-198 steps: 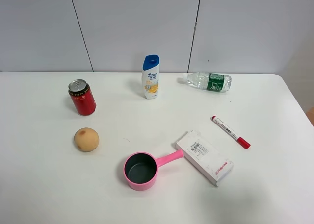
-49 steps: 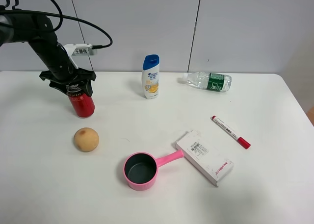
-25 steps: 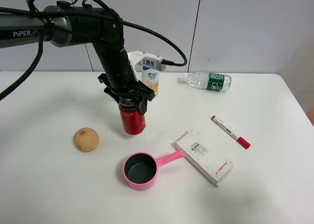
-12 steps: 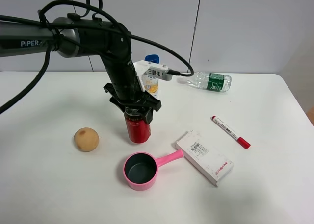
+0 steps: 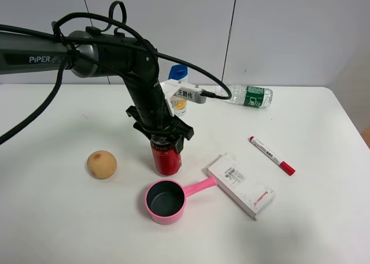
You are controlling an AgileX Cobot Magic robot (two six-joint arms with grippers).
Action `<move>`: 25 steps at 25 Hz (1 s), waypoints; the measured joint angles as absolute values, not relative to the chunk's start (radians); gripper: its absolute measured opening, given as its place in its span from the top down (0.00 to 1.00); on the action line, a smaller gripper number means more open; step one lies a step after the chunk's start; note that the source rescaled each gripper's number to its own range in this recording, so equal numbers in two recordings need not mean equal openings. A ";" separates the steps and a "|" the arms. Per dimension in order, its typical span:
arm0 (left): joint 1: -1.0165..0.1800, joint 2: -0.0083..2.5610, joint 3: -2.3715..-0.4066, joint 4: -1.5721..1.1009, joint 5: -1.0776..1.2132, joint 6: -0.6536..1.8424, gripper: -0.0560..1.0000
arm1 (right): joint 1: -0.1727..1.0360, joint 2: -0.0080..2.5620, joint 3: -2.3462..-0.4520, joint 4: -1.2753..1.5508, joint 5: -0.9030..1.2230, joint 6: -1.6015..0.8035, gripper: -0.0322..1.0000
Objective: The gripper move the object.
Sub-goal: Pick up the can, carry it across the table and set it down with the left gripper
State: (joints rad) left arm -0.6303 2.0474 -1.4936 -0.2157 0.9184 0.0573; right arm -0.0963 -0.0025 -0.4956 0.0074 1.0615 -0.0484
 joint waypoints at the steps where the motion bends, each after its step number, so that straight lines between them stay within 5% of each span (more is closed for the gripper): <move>1: -0.630 2.047 -1.494 -0.218 0.920 0.063 0.92 | -0.096 -0.003 -0.496 0.007 1.062 -0.048 0.00; 9: -0.630 2.047 -1.494 -0.226 0.927 0.080 0.92 | -0.096 -0.003 -0.496 0.007 1.062 -0.048 0.00; 15: -0.641 2.037 -1.494 -0.240 0.930 0.080 0.61 | -0.096 -0.003 -0.496 0.007 1.062 -0.048 0.00; 25: -0.675 1.949 -1.494 -0.279 0.919 0.065 0.53 | -0.096 -0.003 -0.496 0.007 1.062 -0.048 0.00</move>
State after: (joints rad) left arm -0.6746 1.9494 -1.4936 -0.2789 0.9188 0.0654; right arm -0.0963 -0.0025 -0.4956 0.0074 1.0615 -0.0484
